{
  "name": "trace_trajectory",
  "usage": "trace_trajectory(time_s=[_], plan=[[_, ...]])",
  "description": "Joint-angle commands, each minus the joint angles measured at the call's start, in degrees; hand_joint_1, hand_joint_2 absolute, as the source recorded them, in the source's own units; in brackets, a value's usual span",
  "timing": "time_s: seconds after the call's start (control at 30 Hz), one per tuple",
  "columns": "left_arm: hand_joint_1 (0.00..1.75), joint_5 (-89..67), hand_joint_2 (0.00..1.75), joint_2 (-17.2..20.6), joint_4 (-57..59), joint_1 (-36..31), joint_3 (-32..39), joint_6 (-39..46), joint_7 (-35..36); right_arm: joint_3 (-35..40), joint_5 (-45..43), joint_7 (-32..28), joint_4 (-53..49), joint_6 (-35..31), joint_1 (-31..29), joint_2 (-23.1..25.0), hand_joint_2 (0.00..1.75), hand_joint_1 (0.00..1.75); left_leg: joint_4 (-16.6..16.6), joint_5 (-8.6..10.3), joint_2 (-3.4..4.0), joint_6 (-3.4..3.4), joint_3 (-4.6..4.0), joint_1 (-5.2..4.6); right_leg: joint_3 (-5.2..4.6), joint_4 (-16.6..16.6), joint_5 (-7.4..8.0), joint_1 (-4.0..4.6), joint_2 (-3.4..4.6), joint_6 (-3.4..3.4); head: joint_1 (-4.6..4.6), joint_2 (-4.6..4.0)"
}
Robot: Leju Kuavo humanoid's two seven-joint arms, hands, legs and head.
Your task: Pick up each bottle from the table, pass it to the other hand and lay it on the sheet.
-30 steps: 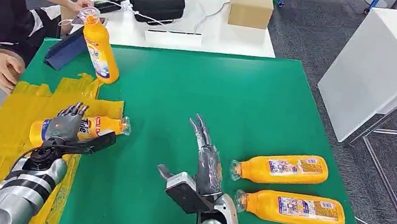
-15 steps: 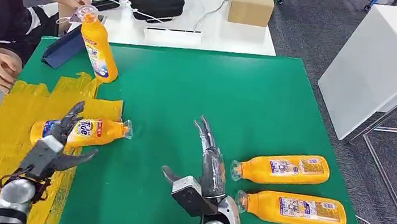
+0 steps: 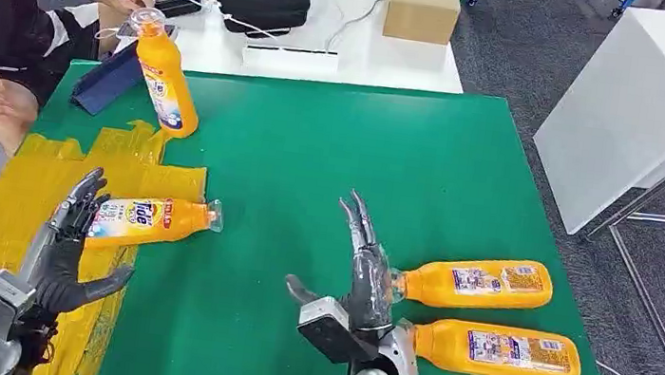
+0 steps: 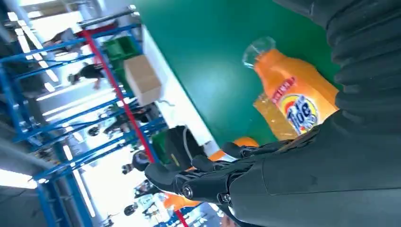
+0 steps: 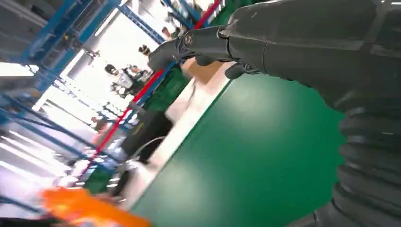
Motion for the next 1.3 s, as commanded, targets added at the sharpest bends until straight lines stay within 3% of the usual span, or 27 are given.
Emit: trace_trajectory(time_s=[0.03, 0.1, 0.2, 0.47, 0.5, 0.53, 0.57, 1.1, 1.3], plan=[[0.00, 2.5, 1.75, -3.6, -0.4, 0.6, -2.6, -1.9, 0.0, -4.0, 20.9, 11.4, 0.0, 4.9, -3.4, -19.3, 1.75, 0.00, -0.1, -0.02, -0.14, 0.09, 0.19, -0.04, 0.30, -0.2, -0.04, -0.03, -0.22, 0.10, -0.02, 0.00], [0.00, 2.2, 1.75, -3.7, -0.7, 1.1, -3.8, -2.1, -0.3, -6.2, 23.5, 12.7, -0.1, 9.6, -4.0, -26.4, 1.75, 0.00, 0.0, -0.02, -0.24, 0.12, 0.13, -0.08, 0.31, -0.2, -0.05, -0.08, -0.33, 0.12, 0.00, 0.00], [0.00, 1.8, 1.75, -4.0, -0.5, 1.1, -4.7, -1.4, -0.4, -9.6, 21.1, 9.5, 0.4, 14.6, -5.2, -32.5, 1.75, 0.00, 0.0, -0.06, -0.20, 0.16, 0.13, -0.21, 0.31, -0.1, -0.06, -0.21, -0.31, 0.16, -0.02, 0.00], [0.00, 1.7, 1.75, -4.0, 0.2, 0.4, -6.6, -1.4, -0.7, -15.9, 17.5, 5.7, 0.0, 19.2, -4.0, -38.6, 1.75, 0.00, 0.1, -0.04, -0.14, 0.25, 0.04, -0.44, 0.17, 0.0, 0.00, -0.38, -0.25, 0.18, -0.02, 0.00], [0.00, 1.5, 1.75, -3.9, 0.3, 0.3, -6.7, -1.2, -0.8, -16.5, 17.7, 5.5, -0.2, 18.9, -3.6, -39.1, 0.00, 0.00, 0.1, -0.10, -0.14, 0.25, 0.13, -0.43, 0.30, -0.1, -0.06, -0.36, -0.30, 0.18, -0.02, 0.00], [0.00, 1.6, 1.75, -3.7, 0.9, 0.1, -6.2, -0.4, -0.2, -18.2, 19.2, 5.7, 0.6, 17.8, -3.8, -39.0, 0.00, 0.00, 0.1, -0.08, -0.17, 0.24, 0.11, -0.41, 0.26, -0.1, -0.05, -0.34, -0.32, 0.17, -0.02, 0.00], [0.00, 1.6, 1.75, -3.6, 1.2, -0.1, -6.0, -0.3, -0.1, -18.4, 19.0, 5.6, 0.8, 18.0, -3.8, -39.1, 1.75, 0.00, 0.1, -0.07, -0.16, 0.24, 0.10, -0.41, 0.23, -0.1, -0.04, -0.35, -0.30, 0.17, -0.04, 0.00], [0.00, 2.3, 1.75, -3.2, 3.9, -2.1, -5.9, -1.2, -0.5, -18.6, 17.8, 2.7, 9.4, 20.3, -7.4, -40.4, 1.75, 0.00, 0.0, -0.10, 0.07, 0.22, 0.22, -0.36, 0.31, -0.1, 0.00, -0.27, -0.12, 0.16, -0.04, 0.00], [0.00, 2.6, 1.75, -3.0, 5.0, -3.1, -6.6, -1.8, -0.7, -13.1, 21.4, 1.7, 21.7, 17.4, -13.7, -36.5, 1.75, 0.00, -0.1, -0.08, 0.26, 0.21, 0.33, -0.31, 0.41, -0.3, 0.10, -0.20, 0.05, 0.15, -0.04, 0.00]])
